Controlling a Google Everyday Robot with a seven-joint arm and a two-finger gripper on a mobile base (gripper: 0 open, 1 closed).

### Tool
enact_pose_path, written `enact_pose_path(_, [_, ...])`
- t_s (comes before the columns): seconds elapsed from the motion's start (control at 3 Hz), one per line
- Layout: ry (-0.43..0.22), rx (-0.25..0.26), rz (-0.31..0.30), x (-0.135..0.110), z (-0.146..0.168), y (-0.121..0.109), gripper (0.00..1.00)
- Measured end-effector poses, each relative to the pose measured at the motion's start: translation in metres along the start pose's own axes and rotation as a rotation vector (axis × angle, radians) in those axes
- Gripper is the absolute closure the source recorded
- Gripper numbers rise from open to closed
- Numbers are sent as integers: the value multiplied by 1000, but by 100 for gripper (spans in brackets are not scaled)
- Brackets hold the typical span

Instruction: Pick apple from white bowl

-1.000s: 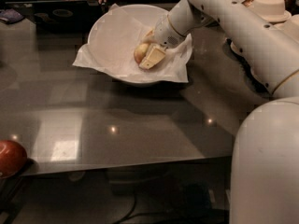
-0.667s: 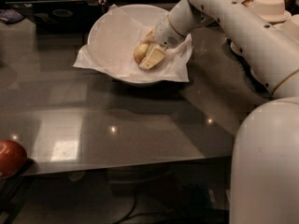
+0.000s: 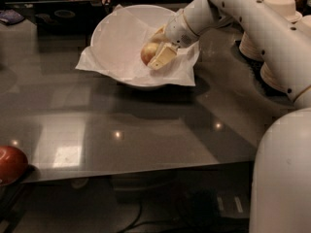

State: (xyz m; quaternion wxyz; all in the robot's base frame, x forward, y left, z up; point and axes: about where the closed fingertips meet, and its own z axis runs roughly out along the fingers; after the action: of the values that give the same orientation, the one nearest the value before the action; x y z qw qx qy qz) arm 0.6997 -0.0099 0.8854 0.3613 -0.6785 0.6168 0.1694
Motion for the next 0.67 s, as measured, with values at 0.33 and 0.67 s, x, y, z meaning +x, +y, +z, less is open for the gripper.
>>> enact_pose_path(0.33, [-89, 35, -41, -29, -33, 0, 100])
enact_pose_path(0.67, [-167, 63, -74, -51, -62, 1, 100])
